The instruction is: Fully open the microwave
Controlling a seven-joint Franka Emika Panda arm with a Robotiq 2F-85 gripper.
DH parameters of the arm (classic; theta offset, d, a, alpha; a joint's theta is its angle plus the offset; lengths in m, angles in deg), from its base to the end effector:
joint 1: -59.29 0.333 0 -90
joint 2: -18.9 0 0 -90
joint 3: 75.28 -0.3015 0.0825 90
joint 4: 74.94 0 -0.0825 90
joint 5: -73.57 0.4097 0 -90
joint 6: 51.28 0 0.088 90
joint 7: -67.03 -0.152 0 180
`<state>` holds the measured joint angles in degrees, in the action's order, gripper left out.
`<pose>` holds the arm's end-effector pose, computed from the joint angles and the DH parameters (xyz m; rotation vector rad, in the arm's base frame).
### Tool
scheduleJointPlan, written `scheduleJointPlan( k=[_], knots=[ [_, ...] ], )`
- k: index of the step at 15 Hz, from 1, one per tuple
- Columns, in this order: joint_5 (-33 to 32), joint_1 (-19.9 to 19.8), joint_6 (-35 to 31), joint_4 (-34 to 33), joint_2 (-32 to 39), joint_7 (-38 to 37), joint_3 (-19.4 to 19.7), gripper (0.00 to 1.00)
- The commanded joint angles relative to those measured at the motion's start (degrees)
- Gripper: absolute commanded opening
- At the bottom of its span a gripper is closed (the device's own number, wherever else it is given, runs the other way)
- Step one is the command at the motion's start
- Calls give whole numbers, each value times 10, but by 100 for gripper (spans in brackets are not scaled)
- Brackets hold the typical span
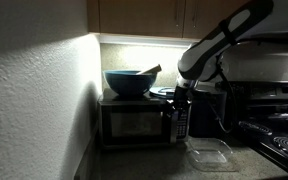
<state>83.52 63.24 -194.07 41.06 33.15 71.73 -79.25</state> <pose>0.6328 0.0915 0.2746 -2.9792 -0.1331 -0.3207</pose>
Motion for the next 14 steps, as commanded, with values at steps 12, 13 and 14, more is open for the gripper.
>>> scheduleJointPlan(
  k=[12, 13, 14],
  knots=[
    [-153, 71, 94, 91, -67, -308, 0, 10],
    [-159, 77, 86, 103, -70, -332, -3, 10],
    [-161, 81, 81, 113, -74, -351, -7, 10]
  ],
)
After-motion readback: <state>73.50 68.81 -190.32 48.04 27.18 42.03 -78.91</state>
